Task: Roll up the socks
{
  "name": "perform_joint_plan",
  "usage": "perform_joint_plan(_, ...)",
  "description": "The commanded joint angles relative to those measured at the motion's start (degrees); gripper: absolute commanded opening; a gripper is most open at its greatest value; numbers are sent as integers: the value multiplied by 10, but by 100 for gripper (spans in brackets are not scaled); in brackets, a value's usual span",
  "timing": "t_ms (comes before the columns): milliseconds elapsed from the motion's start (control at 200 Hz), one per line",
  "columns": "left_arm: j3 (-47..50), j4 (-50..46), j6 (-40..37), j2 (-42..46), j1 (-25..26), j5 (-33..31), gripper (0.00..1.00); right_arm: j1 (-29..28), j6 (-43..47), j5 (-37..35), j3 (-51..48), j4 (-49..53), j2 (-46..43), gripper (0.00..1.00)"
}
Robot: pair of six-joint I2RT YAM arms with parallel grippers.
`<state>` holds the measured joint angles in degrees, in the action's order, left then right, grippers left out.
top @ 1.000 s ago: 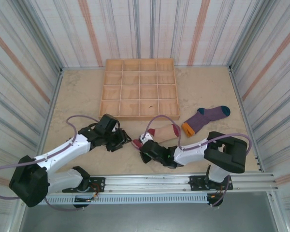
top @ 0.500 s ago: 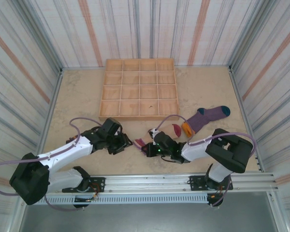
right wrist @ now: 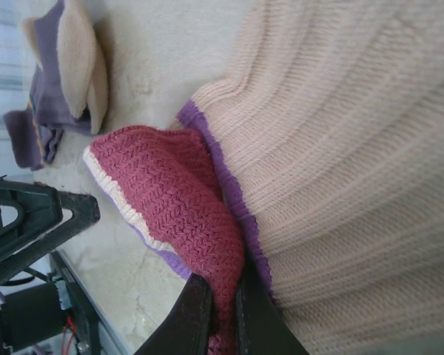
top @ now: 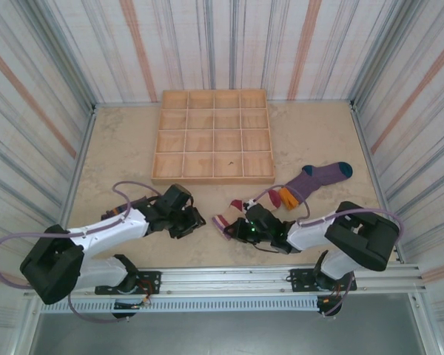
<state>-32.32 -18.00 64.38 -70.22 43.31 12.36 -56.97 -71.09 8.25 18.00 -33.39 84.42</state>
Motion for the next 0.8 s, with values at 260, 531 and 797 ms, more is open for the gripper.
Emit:
perform_joint_plan(260, -34, 67, -9, -40, 40, -40, 59, 8, -144, -59, -54, 176, -78, 0)
perform_joint_plan(531, -61, 150, -37, -107, 81, -55, 58, 15, -169, -48, -82, 167, -72, 0)
perform_joint_plan(797, -80, 203, -22, -164, 117, -69, 52, 19, -170, -45, -85, 178, -75, 0)
